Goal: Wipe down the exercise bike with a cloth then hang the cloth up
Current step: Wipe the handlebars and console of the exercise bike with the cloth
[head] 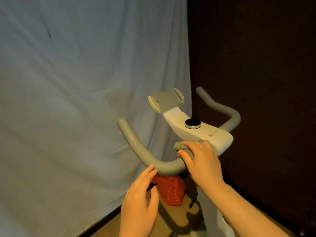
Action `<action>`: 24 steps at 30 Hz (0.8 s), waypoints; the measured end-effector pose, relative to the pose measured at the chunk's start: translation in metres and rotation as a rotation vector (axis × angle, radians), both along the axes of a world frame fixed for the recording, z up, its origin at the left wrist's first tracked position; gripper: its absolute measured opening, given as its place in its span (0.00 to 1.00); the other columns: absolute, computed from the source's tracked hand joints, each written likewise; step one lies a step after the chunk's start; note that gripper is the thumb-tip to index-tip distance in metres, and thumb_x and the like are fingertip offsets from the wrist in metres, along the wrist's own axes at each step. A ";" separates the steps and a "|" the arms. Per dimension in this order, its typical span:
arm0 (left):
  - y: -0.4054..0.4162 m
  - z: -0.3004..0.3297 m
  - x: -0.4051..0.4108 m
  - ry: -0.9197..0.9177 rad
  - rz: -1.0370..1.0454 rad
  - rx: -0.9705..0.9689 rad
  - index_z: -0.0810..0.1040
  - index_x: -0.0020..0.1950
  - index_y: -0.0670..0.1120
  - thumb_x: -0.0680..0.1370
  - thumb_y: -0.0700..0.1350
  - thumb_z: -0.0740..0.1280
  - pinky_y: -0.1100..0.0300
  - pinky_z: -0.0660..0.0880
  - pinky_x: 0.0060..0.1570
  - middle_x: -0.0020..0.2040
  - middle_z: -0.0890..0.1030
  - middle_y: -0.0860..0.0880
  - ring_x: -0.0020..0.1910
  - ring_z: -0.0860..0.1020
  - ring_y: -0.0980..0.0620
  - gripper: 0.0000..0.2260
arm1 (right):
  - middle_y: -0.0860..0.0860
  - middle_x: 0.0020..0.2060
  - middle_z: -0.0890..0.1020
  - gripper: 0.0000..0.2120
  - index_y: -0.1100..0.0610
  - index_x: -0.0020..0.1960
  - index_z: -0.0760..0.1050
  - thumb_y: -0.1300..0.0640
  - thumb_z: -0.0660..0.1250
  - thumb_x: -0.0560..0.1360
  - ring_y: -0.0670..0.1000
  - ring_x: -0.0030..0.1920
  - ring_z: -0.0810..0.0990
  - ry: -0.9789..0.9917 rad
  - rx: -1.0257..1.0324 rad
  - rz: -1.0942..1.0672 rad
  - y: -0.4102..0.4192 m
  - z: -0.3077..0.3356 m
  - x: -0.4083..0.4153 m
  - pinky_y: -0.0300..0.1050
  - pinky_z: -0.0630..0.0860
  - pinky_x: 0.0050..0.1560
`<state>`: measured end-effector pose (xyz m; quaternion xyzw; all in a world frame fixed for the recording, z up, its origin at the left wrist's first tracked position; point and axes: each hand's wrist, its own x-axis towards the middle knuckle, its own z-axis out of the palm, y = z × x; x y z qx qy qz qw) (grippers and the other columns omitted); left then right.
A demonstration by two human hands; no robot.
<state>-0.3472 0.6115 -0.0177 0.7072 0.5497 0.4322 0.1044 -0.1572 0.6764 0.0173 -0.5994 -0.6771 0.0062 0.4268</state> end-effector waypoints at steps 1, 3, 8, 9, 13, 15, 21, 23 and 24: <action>-0.002 0.001 -0.001 -0.007 0.002 -0.012 0.71 0.67 0.62 0.78 0.42 0.66 0.70 0.66 0.62 0.67 0.66 0.74 0.66 0.64 0.74 0.22 | 0.45 0.50 0.82 0.10 0.47 0.57 0.79 0.48 0.66 0.77 0.51 0.54 0.71 0.051 -0.010 -0.049 0.000 -0.001 -0.005 0.51 0.72 0.53; -0.004 0.006 0.000 -0.021 0.000 -0.032 0.69 0.66 0.65 0.78 0.43 0.65 0.70 0.67 0.62 0.66 0.66 0.75 0.65 0.64 0.75 0.22 | 0.43 0.46 0.81 0.08 0.46 0.53 0.79 0.48 0.65 0.76 0.50 0.51 0.72 0.014 0.033 -0.005 -0.013 0.000 -0.031 0.49 0.72 0.50; -0.006 0.011 -0.002 -0.024 -0.009 -0.036 0.67 0.63 0.68 0.79 0.43 0.65 0.73 0.64 0.62 0.66 0.67 0.73 0.66 0.62 0.75 0.21 | 0.40 0.47 0.80 0.10 0.45 0.55 0.78 0.47 0.64 0.77 0.46 0.51 0.72 0.038 0.111 0.077 -0.014 -0.014 -0.031 0.44 0.69 0.49; -0.005 0.011 -0.003 -0.016 -0.018 -0.027 0.68 0.63 0.68 0.79 0.43 0.65 0.73 0.63 0.62 0.66 0.67 0.73 0.67 0.62 0.74 0.21 | 0.42 0.49 0.79 0.10 0.46 0.57 0.78 0.49 0.65 0.77 0.46 0.53 0.72 0.187 0.127 0.042 -0.016 -0.020 -0.029 0.42 0.70 0.51; 0.010 0.015 -0.001 0.067 -0.100 0.044 0.73 0.65 0.60 0.79 0.44 0.63 0.63 0.63 0.67 0.68 0.70 0.66 0.70 0.65 0.65 0.17 | 0.45 0.53 0.73 0.12 0.46 0.57 0.75 0.57 0.69 0.76 0.40 0.56 0.72 0.755 0.095 -0.065 -0.037 -0.028 -0.062 0.26 0.69 0.51; 0.022 0.021 0.001 0.169 -0.179 0.086 0.74 0.65 0.59 0.78 0.46 0.61 0.60 0.59 0.72 0.67 0.72 0.64 0.69 0.66 0.66 0.17 | 0.45 0.53 0.71 0.12 0.46 0.56 0.73 0.59 0.69 0.76 0.35 0.55 0.72 0.856 0.130 -0.107 -0.035 -0.023 -0.069 0.22 0.67 0.50; 0.074 0.049 0.003 0.363 -0.506 0.028 0.77 0.62 0.56 0.78 0.51 0.60 0.57 0.71 0.62 0.56 0.78 0.63 0.57 0.74 0.64 0.14 | 0.43 0.52 0.70 0.12 0.40 0.50 0.68 0.57 0.67 0.78 0.33 0.51 0.72 1.174 0.229 -0.387 -0.016 -0.014 -0.083 0.28 0.70 0.48; 0.089 0.058 0.002 0.433 -0.642 0.008 0.77 0.62 0.54 0.78 0.51 0.61 0.60 0.72 0.57 0.55 0.77 0.61 0.57 0.74 0.62 0.14 | 0.45 0.52 0.72 0.12 0.39 0.49 0.69 0.55 0.67 0.77 0.41 0.52 0.75 1.149 0.227 -0.371 -0.020 -0.020 -0.098 0.37 0.72 0.51; 0.096 0.063 0.001 0.459 -0.711 -0.002 0.77 0.62 0.54 0.79 0.51 0.61 0.62 0.71 0.57 0.56 0.77 0.61 0.57 0.73 0.63 0.14 | 0.47 0.52 0.73 0.12 0.39 0.49 0.69 0.55 0.67 0.77 0.43 0.52 0.75 1.161 0.235 -0.383 -0.019 -0.022 -0.098 0.40 0.74 0.51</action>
